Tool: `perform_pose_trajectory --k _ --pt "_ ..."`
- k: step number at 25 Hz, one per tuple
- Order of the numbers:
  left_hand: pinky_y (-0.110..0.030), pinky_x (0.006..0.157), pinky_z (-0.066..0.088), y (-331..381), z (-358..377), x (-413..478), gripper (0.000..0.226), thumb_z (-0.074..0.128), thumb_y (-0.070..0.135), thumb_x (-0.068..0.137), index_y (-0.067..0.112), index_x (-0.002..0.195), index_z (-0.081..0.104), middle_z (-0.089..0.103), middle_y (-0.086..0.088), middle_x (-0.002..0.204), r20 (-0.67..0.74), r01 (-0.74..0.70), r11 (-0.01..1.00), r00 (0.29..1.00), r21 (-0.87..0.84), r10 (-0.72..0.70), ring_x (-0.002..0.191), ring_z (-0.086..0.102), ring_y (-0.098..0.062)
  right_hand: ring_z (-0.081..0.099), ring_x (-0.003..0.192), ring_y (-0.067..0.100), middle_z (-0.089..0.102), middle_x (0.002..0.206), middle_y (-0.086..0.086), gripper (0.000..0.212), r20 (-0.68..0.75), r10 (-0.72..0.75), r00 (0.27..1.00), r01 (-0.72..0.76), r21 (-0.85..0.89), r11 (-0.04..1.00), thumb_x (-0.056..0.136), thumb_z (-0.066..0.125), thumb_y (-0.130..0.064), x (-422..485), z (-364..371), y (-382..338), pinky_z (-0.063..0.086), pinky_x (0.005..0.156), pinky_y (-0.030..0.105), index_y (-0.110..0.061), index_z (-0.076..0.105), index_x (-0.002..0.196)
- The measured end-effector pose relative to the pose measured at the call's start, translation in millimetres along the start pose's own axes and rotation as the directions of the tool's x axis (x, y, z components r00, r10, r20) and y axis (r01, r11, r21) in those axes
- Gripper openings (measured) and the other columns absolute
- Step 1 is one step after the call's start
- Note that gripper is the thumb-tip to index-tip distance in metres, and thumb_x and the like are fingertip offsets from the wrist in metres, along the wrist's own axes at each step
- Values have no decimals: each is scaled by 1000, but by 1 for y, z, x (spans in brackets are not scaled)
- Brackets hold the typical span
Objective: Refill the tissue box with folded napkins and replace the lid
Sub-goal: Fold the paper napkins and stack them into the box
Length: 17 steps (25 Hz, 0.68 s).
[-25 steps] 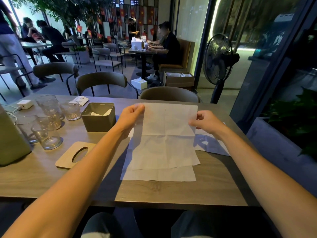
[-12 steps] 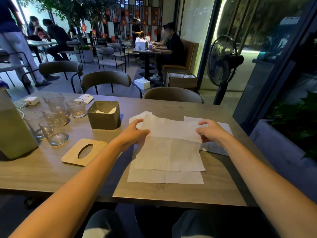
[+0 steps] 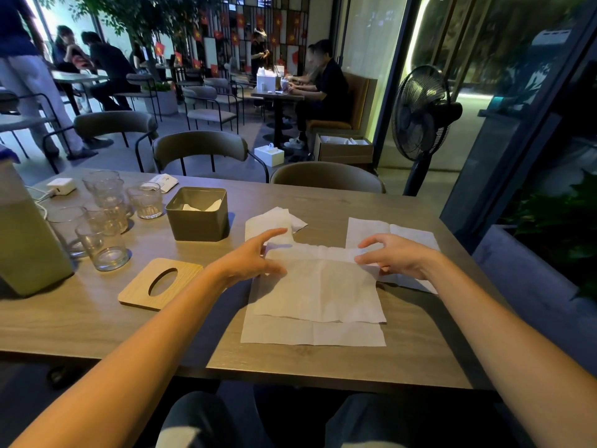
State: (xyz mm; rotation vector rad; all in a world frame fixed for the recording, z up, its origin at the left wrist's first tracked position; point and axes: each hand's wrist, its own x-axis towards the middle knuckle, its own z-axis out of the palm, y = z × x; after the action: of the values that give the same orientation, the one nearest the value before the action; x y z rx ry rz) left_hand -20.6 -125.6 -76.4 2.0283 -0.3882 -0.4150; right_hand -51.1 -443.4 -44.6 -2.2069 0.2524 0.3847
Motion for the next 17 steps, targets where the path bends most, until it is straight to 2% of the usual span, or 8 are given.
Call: perform_pose_trajectory --k 3,5,7,9,12,13,15,17 --pt "-39 98 50 3 -3 -1 51 69 11 90 29 135 53 52 -3 129 -1 -37 995 999 98 38 116 53 -24 64 104 25 60 126 11 34 -11 8 1000 -9 -41 999 91 76 -20 0 1 2 60 87 33 -21 63 122" --pt "-35 96 52 3 -4 0 33 67 14 92 24 123 62 58 -2 120 -26 -78 978 996 194 85 109 56 -20 64 104 24 62 125 6 36 -73 -34 997 28 -76 997 93 74 -31 -1 3 0 60 83 34 -21 61 125" --pt "-36 99 52 4 -4 1 22 68 19 92 20 114 68 62 1 116 -60 -98 964 991 246 116 107 56 -17 59 113 21 58 128 -2 38 -99 -136 986 121 -142 982 90 74 -42 -2 7 -3 53 84 32 -27 63 124" --pt "-37 99 52 5 -4 3 18 67 26 92 20 109 72 63 2 114 -98 -105 961 986 255 133 109 56 -17 57 115 17 60 126 -6 34 -55 -242 969 228 -185 956 87 76 -46 -3 14 -8 47 87 29 -31 70 116" --pt "-28 92 49 13 -2 6 17 67 28 92 20 105 74 59 2 116 -175 -148 943 963 297 206 112 52 -17 60 107 17 66 117 -7 27 19 -318 948 312 -260 914 81 79 -53 1 24 -13 51 85 27 -34 75 100" --pt "-28 94 47 16 -2 6 16 68 29 92 20 104 74 56 2 120 -201 -163 928 950 334 239 116 49 -17 62 104 16 67 113 -8 24 36 -333 942 328 -299 896 81 79 -52 2 27 -15 52 84 26 -34 76 97" --pt "-38 107 40 23 -5 6 16 69 31 91 22 103 75 49 -2 137 -215 -192 902 932 387 291 127 42 -20 65 96 15 70 102 -10 15 49 -362 931 355 -360 863 85 78 -44 4 30 -20 55 81 22 -33 75 95" --pt "-39 108 37 32 -8 3 16 67 29 92 19 103 75 50 -3 143 -208 -229 894 922 385 326 130 43 -20 66 91 13 70 94 -12 9 39 -398 917 382 -379 843 89 76 -37 5 29 -26 55 78 20 -30 75 95"
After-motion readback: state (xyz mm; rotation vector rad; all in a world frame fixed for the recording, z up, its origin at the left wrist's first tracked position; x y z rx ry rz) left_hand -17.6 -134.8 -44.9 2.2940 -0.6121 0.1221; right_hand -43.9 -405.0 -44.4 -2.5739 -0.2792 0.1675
